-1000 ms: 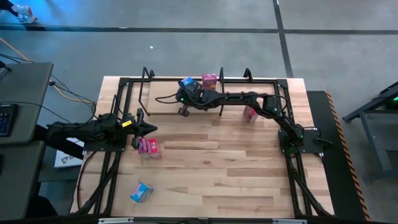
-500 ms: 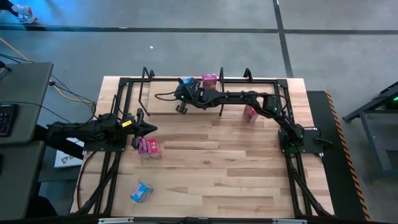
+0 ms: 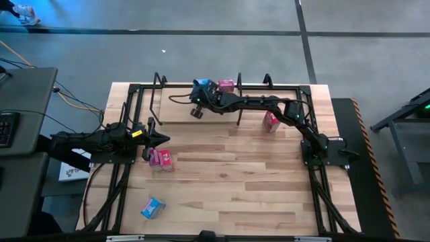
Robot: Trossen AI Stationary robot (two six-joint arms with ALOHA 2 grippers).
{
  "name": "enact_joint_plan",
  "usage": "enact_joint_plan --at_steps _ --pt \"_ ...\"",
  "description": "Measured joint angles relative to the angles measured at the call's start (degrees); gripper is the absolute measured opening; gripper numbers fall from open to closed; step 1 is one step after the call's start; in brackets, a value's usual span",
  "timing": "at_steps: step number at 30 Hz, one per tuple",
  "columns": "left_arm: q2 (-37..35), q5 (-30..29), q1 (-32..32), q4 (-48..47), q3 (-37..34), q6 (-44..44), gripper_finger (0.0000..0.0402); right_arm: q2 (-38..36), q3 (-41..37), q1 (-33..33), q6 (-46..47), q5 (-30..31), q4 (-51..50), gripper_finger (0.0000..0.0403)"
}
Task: Stack cereal on shelf
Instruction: Put the right blue cereal box on the shelf, then put the blue cereal box on the shelf aligned with the other blue cereal box
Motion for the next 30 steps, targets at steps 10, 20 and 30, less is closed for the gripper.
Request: enact_joint_plan --at_steps 10,20,30 --pt "0.0 0.0 0.0 0.0 0.0 0.0 0.0005 0.0 0.0 1.0 0.7 -1.8 -3.3 0.0" --pt "0.0 0.0 0.0 0.0 0.0 0.0 0.0005 -0.5 0.0 1.6 2.1 -4.0 -6.6 0.0" --pt "0.0 0.0 0.0 0.0 0.0 0.0 0.0005 -8.4 0.0 8.1 8.0 -10.0 -20.5 0.0"
